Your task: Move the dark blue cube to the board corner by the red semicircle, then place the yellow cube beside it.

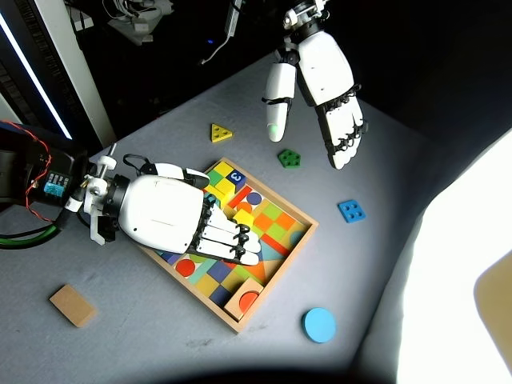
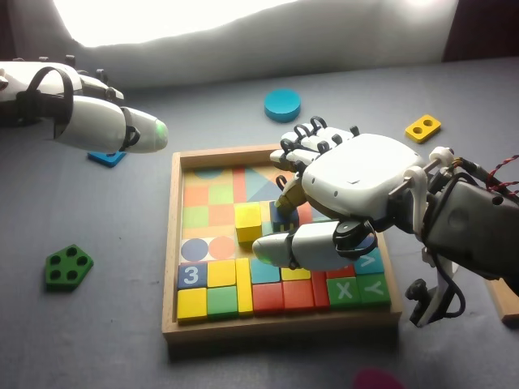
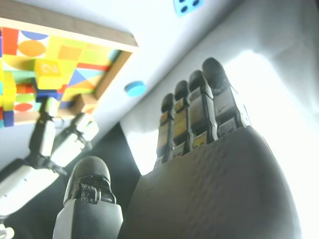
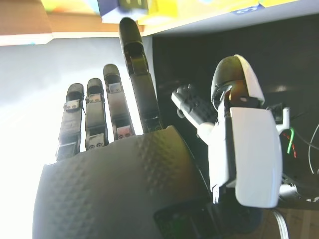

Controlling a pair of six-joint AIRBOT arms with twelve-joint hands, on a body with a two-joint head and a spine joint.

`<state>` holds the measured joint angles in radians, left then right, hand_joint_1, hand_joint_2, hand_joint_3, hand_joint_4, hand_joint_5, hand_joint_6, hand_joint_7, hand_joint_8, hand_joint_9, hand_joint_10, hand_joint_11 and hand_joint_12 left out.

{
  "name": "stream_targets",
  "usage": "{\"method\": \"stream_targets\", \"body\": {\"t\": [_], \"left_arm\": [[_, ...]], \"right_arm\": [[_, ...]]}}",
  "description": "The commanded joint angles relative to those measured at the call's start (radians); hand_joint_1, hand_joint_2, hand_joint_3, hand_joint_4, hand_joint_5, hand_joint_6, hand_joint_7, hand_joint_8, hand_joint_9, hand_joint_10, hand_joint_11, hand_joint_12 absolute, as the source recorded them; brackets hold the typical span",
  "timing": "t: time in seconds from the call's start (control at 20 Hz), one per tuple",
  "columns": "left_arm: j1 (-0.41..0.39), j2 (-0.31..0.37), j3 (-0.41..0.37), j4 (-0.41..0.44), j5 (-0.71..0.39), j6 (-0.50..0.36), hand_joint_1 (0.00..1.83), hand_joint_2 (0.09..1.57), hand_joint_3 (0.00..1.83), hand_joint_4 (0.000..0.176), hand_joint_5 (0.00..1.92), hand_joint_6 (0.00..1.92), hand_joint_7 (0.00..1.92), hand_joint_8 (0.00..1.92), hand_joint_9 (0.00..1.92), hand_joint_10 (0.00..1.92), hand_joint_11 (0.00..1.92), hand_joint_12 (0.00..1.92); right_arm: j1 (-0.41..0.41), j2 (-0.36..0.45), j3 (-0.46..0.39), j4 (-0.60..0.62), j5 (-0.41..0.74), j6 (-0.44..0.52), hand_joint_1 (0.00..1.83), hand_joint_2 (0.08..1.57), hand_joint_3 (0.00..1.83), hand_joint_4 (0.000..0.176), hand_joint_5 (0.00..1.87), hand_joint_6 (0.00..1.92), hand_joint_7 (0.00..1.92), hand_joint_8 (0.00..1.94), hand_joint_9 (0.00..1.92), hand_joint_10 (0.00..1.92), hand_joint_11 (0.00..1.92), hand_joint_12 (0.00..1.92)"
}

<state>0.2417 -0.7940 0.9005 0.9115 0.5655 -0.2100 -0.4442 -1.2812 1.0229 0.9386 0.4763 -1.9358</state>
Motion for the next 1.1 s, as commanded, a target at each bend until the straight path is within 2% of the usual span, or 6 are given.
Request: {"method": "stream_targets", "body": {"t": [0.0,0.5,0.65,0.9,1.05], "left_arm": [[-0.013,0.001,0.002,0.047,-0.032,-0.001,0.00,1.16,0.00,0.000,0.14,0.00,0.16,0.00,0.11,0.00,0.00,0.48],[-0.015,0.001,0.000,0.047,-0.042,-0.001,0.00,1.16,0.00,0.000,0.14,0.00,0.15,0.00,0.11,0.00,0.00,0.42],[-0.016,0.001,0.000,0.047,-0.042,-0.001,0.00,1.15,0.00,0.000,0.14,0.00,0.16,0.00,0.11,0.00,0.00,0.45],[-0.016,0.001,0.000,0.047,-0.042,-0.003,0.00,1.16,0.00,0.000,0.14,0.00,0.14,0.00,0.10,0.00,0.00,0.38],[-0.016,0.001,-0.001,0.047,-0.042,-0.003,0.00,1.16,0.00,0.000,0.15,0.01,0.16,0.01,0.11,0.00,0.00,0.42]], "right_arm": [[-0.003,0.001,0.001,-0.034,0.061,0.002,0.00,1.13,0.01,0.000,0.75,0.01,0.17,0.01,0.00,0.00,0.00,0.00],[-0.019,0.016,0.023,-0.034,0.056,-0.011,0.00,1.14,0.01,0.000,0.76,0.01,0.20,0.02,0.00,0.00,0.00,0.00],[-0.025,0.031,0.026,-0.034,0.056,-0.028,0.00,1.14,0.00,0.000,0.76,0.01,0.19,0.01,0.00,0.00,0.00,0.00],[-0.034,0.046,0.050,-0.034,0.066,-0.048,0.00,1.13,0.00,0.000,0.75,0.01,0.16,0.00,0.00,0.00,0.00,0.00],[-0.034,0.047,0.068,-0.034,0.072,-0.048,0.00,1.13,0.00,0.000,0.75,0.00,0.19,0.01,0.00,0.00,0.00,0.00]]}}
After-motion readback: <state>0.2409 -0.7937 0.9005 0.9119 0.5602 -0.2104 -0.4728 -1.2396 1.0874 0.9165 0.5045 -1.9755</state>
